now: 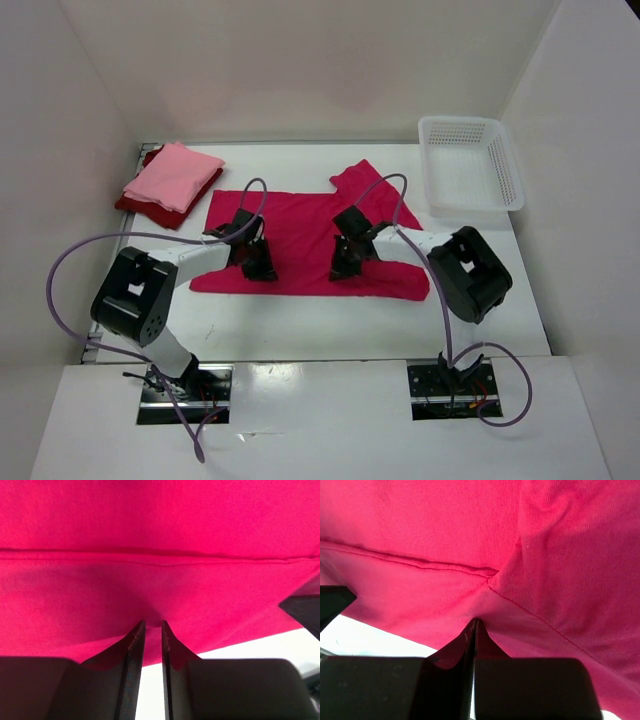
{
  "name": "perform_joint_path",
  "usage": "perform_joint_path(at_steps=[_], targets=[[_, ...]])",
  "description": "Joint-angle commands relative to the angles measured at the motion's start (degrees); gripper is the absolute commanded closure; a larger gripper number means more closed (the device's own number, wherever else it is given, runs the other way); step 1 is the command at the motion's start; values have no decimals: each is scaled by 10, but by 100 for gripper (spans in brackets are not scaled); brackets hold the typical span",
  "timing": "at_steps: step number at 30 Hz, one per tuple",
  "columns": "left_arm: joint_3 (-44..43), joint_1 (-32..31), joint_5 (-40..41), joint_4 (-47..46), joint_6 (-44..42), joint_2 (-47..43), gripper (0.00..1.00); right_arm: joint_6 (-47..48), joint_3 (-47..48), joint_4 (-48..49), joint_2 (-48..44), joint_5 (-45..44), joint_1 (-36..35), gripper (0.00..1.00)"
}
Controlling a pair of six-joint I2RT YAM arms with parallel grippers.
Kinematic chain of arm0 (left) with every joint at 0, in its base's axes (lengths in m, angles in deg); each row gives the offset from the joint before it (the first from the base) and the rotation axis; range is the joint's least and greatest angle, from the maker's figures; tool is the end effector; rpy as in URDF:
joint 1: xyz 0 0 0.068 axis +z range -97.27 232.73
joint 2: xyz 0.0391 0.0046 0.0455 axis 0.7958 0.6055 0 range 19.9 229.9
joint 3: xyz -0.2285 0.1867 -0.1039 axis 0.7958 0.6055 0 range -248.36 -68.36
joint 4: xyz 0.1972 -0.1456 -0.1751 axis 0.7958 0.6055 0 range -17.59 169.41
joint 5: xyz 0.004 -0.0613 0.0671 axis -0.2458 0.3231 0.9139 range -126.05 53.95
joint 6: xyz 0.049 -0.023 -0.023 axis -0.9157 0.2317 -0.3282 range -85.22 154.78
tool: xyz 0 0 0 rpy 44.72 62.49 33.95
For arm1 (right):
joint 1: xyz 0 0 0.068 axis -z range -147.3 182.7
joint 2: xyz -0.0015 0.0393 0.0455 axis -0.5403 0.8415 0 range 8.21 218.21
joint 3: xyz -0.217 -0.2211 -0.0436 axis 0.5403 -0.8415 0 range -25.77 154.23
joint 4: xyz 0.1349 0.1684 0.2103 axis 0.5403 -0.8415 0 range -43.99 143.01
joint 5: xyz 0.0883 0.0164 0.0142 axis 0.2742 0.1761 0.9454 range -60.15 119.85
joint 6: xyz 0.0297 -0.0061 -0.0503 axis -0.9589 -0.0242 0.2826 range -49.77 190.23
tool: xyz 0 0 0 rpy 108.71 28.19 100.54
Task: Fold and stack the t-shirts
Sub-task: Fold the flattened tshirt in 1/3 of the way, then grap the side of the flattened tshirt furthest away from the robot with both arms
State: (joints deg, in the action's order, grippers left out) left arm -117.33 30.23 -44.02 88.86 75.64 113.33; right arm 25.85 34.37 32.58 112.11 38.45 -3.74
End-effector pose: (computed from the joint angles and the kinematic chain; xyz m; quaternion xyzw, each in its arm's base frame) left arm 0.3134 -0.1363 0.1583 -0.1368 0.9560 -0.1889 0.1779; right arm 0.3122 0.2384 0.1501 0.0505 0.9708 0.2001 0.1222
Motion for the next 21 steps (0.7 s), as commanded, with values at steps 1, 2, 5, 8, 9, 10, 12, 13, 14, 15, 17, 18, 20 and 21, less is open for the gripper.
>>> perform_joint_path(at_steps=[1, 2, 5, 8, 9, 10, 12, 13, 14, 15, 17, 18, 20, 21], targets=[[62, -3, -42, 57, 18, 13, 73, -8, -45, 14, -12, -7, -21, 100], [74, -3, -49, 57, 24, 13, 73, -8, -62, 14, -12, -7, -27, 100], [106, 3, -47, 81, 40, -22, 73, -14, -97, 14, -32, 0, -44, 100], [100, 3, -47, 111, 54, -59, 73, -20, -122, -1, -59, 12, -58, 100], [100, 3, -47, 130, 55, -64, 73, -25, -128, -1, -65, 18, -64, 100], [100, 3, -52, 141, 60, -73, 73, -26, -138, -11, -71, 25, -64, 100], [106, 3, -74, 156, 70, -86, 73, -26, -145, -30, -91, 31, -64, 100], [112, -3, -92, 162, 76, -101, 73, -31, -150, -37, -98, 41, -64, 100], [121, -3, -99, 162, 84, -112, 73, -31, -151, -44, -105, 47, -69, 100], [134, 4, -99, 170, 98, -123, 74, -36, -151, -49, -121, 47, -69, 100], [143, 14, -88, 177, 104, -174, 76, -36, -144, -55, -137, 46, -69, 95], [131, 30, -88, 177, 98, -188, 76, -36, -133, -69, -144, 40, -69, 90], [65, 49, -77, 183, 75, -180, 76, -6, -84, -86, -144, 34, -52, 80], [36, 64, -71, 175, 50, -180, 76, 3, -51, -92, -144, 41, -44, 77]])
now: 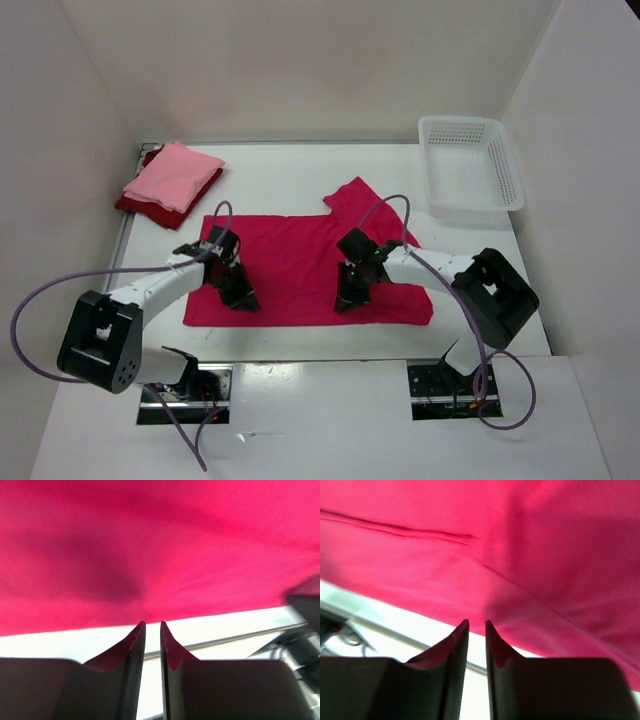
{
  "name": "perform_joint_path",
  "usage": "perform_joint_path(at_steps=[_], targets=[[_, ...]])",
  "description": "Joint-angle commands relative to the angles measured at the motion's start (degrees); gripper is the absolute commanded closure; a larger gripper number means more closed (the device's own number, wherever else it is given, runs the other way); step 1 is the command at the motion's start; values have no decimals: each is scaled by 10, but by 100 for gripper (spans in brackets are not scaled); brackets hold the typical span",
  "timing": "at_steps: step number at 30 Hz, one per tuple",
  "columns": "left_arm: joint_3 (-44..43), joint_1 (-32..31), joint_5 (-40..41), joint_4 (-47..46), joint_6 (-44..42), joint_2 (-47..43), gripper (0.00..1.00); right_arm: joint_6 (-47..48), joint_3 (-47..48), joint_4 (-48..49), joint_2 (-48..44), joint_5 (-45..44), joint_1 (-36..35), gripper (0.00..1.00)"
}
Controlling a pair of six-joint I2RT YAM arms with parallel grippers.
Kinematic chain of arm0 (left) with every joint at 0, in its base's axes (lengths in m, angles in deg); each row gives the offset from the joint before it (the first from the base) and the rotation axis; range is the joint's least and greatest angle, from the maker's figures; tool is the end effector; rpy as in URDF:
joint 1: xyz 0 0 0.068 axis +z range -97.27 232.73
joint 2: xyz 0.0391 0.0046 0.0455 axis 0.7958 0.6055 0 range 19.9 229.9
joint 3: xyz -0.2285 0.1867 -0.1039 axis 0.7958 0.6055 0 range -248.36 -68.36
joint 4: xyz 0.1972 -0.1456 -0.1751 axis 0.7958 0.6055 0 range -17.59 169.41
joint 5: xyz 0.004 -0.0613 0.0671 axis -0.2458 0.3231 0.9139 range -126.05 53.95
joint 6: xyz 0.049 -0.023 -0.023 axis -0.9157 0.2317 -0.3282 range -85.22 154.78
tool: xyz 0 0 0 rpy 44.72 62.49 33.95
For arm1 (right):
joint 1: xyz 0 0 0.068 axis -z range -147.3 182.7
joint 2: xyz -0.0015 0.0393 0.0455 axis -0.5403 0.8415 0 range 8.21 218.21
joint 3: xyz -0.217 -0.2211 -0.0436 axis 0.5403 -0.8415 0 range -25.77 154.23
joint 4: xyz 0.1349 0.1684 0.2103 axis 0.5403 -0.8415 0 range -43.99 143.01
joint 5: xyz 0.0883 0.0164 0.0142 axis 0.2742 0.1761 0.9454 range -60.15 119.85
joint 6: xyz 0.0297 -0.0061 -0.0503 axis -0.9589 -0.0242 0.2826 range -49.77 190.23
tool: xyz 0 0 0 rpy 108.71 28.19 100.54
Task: Fold and stack the t-shirts
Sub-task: Grap the side of the flattened tshirt furthest away from the robot with both arms
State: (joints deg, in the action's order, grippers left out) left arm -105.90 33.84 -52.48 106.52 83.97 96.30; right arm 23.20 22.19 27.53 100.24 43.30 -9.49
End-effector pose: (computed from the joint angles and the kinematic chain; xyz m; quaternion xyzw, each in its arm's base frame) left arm 0.2261 -0.0902 0.1668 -0.2354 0.9503 -0.1992 0.0423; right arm 0.2299 0.2217 0.1539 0.0204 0.9773 0.2059 0.0446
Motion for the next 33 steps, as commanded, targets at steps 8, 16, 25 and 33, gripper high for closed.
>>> perform_joint_path(at_steps=[8, 16, 25, 33], targets=[[-250, 145, 160, -163, -107, 97, 76, 91, 173, -26, -13, -4, 45, 94], [-357, 218, 257, -230, -135, 250, 48, 105, 198, 10, 11, 3, 62, 96], [-418, 230, 285, -224, -159, 347, 50, 116, 182, 15, 12, 21, 79, 91], [-413, 230, 306, -224, -164, 366, 56, 111, 172, 21, 7, 26, 96, 89]])
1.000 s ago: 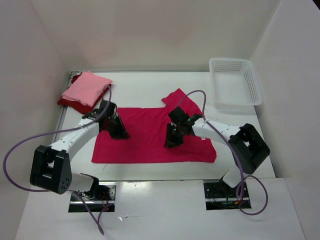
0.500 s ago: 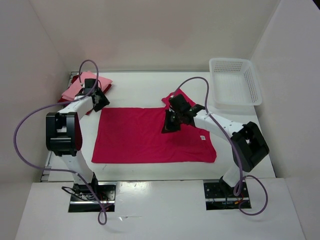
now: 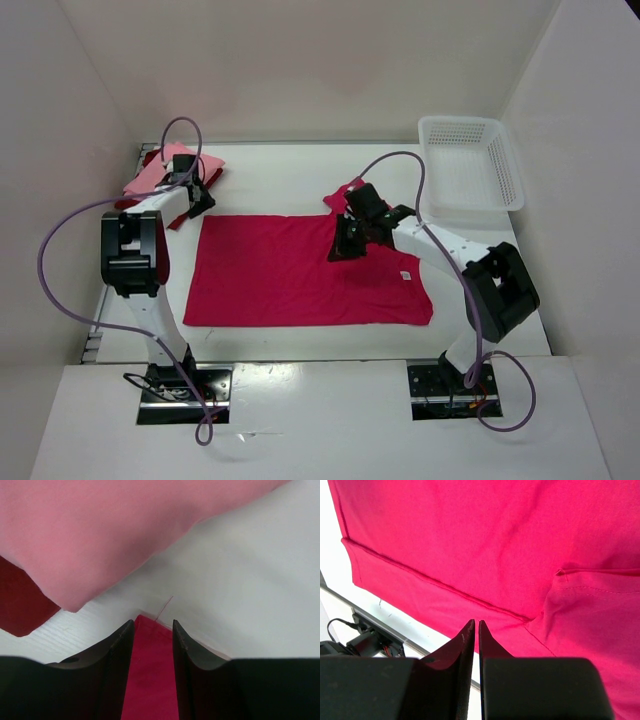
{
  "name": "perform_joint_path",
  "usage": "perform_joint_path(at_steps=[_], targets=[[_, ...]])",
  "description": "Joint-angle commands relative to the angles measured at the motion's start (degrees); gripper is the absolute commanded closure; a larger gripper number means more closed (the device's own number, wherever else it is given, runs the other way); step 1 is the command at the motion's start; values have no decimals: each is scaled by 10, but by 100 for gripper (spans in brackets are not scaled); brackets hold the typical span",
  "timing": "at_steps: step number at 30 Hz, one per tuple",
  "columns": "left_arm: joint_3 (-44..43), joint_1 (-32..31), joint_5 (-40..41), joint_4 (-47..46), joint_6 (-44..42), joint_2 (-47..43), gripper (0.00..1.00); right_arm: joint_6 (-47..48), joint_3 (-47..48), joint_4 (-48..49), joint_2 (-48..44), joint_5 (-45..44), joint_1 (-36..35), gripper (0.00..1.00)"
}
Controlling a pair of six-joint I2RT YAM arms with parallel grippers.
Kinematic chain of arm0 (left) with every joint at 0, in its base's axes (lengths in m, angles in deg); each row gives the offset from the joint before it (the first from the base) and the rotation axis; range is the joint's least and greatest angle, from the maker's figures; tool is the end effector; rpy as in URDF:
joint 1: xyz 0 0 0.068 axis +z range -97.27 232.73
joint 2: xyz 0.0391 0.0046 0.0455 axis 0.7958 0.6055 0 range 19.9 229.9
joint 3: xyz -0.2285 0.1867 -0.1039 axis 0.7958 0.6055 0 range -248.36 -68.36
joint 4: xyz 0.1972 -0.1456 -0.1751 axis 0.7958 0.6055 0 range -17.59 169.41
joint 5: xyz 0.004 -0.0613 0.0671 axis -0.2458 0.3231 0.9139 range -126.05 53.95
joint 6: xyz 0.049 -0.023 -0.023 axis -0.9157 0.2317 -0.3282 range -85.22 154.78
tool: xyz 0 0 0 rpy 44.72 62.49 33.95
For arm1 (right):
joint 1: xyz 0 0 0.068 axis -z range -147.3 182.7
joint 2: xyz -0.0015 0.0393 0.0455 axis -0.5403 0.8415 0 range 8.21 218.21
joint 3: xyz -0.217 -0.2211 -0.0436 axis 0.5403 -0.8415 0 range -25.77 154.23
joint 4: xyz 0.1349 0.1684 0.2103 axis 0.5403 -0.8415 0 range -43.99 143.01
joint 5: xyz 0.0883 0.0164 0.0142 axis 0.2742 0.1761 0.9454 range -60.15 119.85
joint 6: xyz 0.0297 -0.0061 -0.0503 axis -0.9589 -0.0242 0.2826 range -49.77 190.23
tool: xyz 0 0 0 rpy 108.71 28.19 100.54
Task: Fold and stack the t-shirts
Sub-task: Grap the side of the flattened tshirt furthest away from the robot with both arms
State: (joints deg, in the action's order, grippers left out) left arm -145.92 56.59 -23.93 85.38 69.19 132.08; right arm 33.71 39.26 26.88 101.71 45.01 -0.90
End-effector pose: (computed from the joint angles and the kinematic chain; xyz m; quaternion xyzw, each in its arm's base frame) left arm 0.4819 0.0414 0.1969 -0.3400 0.8633 0.0001 0.3729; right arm 0.3156 0.2231 0.2403 -0.0161 0.9450 0.2760 0.1745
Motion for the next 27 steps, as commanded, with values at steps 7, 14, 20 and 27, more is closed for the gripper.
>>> perform_joint_path(at_steps=[7, 14, 20, 27], targets=[[-13, 3, 9, -19, -22, 30, 59, 6, 1, 28, -8, 9, 21, 88], [-8, 3, 9, -19, -32, 30, 62, 11, 1, 28, -8, 15, 40, 88], [5, 3, 9, -19, -32, 24, 74, 22, 27, 33, -2, 27, 104, 73], [5, 3, 4, -19, -32, 24, 89, 40, 133, 38, 87, -7, 186, 55]])
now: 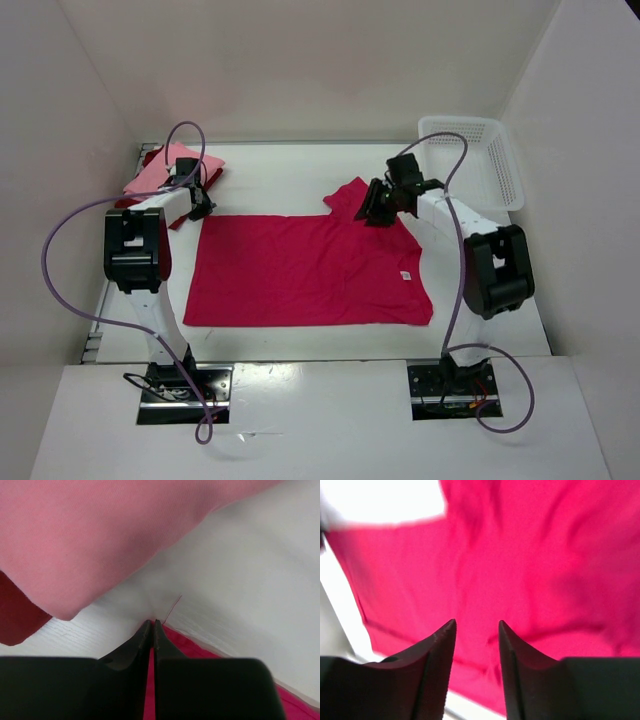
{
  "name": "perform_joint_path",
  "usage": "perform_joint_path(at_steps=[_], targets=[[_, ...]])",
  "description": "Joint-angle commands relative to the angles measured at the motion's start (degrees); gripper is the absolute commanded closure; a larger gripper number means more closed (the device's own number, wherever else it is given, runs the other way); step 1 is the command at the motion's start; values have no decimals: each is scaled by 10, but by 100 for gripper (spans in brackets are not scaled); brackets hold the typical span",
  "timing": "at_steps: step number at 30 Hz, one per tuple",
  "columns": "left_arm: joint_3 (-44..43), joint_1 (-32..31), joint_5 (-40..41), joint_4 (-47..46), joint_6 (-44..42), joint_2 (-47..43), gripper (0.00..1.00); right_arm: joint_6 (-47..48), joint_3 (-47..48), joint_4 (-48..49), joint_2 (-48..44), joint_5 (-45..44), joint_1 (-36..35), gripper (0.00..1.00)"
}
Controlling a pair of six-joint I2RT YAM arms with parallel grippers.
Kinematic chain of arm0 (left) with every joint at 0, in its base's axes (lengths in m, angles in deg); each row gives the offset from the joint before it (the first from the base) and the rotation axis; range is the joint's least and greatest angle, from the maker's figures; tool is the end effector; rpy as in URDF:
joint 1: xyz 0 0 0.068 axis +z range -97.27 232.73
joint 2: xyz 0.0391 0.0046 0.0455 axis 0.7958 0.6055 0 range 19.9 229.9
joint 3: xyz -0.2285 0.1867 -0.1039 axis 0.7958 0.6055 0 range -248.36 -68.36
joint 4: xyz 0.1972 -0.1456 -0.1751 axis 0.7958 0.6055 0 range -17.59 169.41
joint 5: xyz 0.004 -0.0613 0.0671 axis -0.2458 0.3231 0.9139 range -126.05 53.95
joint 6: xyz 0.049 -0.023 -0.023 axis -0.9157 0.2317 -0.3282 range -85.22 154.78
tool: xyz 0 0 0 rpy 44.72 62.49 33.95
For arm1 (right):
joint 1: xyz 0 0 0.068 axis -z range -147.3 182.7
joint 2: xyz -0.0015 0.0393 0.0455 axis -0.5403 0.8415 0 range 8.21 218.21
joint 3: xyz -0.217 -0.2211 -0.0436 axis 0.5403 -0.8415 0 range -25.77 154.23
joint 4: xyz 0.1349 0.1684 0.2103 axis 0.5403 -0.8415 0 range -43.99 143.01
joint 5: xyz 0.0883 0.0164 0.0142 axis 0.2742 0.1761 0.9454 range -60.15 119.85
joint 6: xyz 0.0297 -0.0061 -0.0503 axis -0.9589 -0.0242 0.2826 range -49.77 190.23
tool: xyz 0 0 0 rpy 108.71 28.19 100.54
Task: Fold and stack the t-shirts
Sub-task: Grap the side of the flattened tshirt furthest away from the robot with both arms
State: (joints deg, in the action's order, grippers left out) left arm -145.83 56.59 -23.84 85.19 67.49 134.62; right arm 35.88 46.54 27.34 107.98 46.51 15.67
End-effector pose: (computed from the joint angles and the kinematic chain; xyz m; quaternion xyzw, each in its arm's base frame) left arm 0.4851 0.0416 0.1760 -0.3277 0.8759 0.0121 0.3540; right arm 0.4010 0.1356 0.2434 0.0960 0.9349 0.2595 0.2224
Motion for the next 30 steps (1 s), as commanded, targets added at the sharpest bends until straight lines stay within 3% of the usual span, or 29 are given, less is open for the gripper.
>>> perform_joint_path(at_steps=[1, 5, 13, 26, 30], targets=[[4, 3, 3, -17, -15, -1, 91, 25, 74, 33, 35, -43, 28, 53], [12, 3, -11, -29, -10, -19, 98, 45, 153, 39, 109, -95, 33, 50], [38, 3, -41, -36, 10, -35, 100, 64, 298, 53, 246, -161, 33, 50], [33, 3, -47, -31, 4, -41, 100, 111, 657, -82, 488, -246, 11, 49], [33, 3, -53, -31, 4, -41, 100, 117, 680, -93, 510, -246, -3, 55]])
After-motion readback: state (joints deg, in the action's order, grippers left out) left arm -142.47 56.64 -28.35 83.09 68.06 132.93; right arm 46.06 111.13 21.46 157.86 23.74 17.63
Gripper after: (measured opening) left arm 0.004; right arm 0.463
